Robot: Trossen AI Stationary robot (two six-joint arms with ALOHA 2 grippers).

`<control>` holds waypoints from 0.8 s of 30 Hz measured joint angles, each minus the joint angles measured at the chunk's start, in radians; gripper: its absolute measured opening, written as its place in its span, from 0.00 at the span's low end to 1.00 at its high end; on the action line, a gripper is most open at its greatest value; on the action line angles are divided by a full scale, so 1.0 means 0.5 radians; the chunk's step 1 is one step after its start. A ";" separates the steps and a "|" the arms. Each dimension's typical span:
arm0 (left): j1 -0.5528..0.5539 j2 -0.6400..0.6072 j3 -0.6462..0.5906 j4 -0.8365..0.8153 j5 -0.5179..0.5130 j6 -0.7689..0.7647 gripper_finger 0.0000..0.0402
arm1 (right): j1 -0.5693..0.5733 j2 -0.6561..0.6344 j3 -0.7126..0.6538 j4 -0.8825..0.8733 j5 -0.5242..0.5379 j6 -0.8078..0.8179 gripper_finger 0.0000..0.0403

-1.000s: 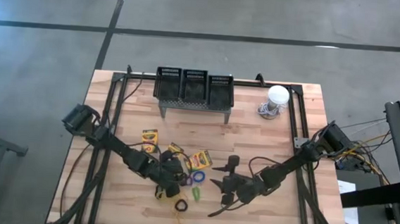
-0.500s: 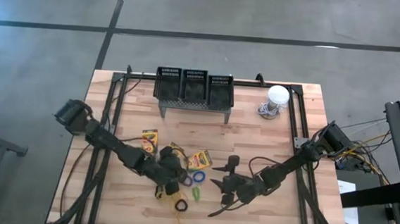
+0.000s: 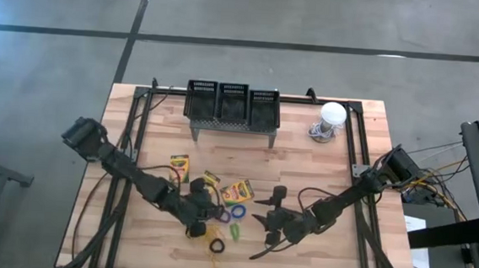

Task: Pick & Place Office Desk Supplies
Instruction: Put the black spring keychain into the left black bin on the shelf

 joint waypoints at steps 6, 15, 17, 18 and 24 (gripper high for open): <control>-0.014 0.195 0.014 0.291 0.002 0.038 0.44 | -0.001 0.000 0.000 -0.001 0.000 0.004 0.53; -0.012 0.300 0.147 0.037 -0.040 -0.118 0.47 | -0.001 0.000 0.000 -0.002 0.000 0.002 0.53; -0.011 0.327 0.195 -0.023 -0.056 -0.137 0.43 | -0.001 0.000 0.000 -0.004 0.000 0.006 0.53; -0.011 0.342 0.212 -0.066 -0.059 -0.139 0.41 | -0.002 0.000 0.000 -0.004 0.000 0.005 0.53; -0.010 0.414 0.335 -0.268 -0.070 -0.144 0.27 | -0.002 0.000 -0.001 -0.002 0.000 0.005 0.53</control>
